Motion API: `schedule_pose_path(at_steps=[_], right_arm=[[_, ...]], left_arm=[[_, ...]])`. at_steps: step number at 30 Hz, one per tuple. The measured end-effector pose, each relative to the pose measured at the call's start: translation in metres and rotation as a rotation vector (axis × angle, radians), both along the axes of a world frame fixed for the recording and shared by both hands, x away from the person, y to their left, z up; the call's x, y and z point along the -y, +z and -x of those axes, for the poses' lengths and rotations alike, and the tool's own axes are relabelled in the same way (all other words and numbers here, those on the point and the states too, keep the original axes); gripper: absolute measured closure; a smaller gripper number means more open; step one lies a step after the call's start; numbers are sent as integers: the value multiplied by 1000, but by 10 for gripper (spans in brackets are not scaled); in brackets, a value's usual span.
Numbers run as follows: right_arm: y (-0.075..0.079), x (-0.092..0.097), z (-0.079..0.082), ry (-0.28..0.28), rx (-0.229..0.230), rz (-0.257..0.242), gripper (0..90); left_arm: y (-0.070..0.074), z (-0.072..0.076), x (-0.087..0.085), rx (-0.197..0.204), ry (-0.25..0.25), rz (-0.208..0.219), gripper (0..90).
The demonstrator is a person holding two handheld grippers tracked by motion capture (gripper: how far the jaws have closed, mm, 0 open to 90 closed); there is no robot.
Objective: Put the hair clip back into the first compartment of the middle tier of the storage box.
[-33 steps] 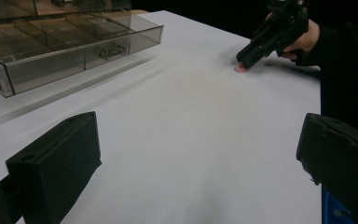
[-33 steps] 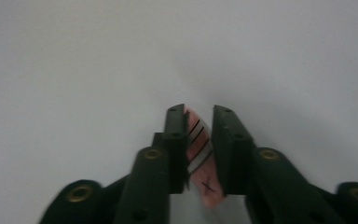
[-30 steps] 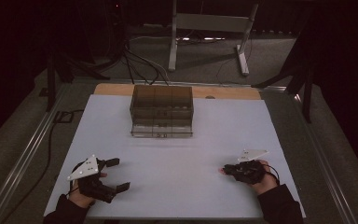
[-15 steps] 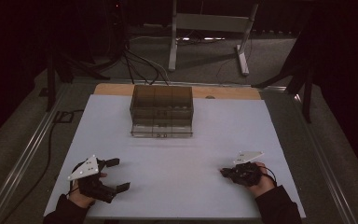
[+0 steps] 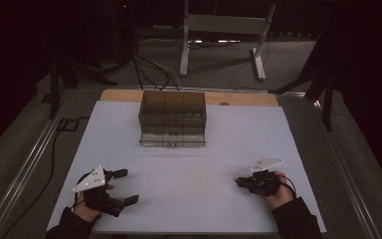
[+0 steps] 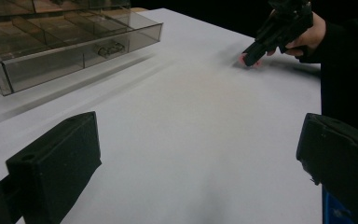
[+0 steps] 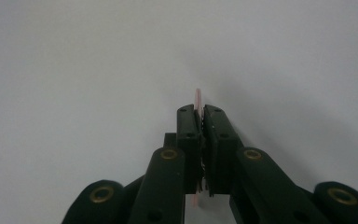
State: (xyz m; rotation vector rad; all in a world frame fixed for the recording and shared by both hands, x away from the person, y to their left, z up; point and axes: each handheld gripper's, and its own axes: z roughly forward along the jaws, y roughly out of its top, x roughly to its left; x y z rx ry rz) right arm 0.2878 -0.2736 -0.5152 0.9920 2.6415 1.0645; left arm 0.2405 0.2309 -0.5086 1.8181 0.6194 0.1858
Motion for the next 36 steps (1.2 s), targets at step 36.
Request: schedule_pose_path(at_steps=[36], right_arm=[[20,-15,-10,-18,-10,-12,854]], left_arm=[[0,-1,0,-1,-4,8,6]])
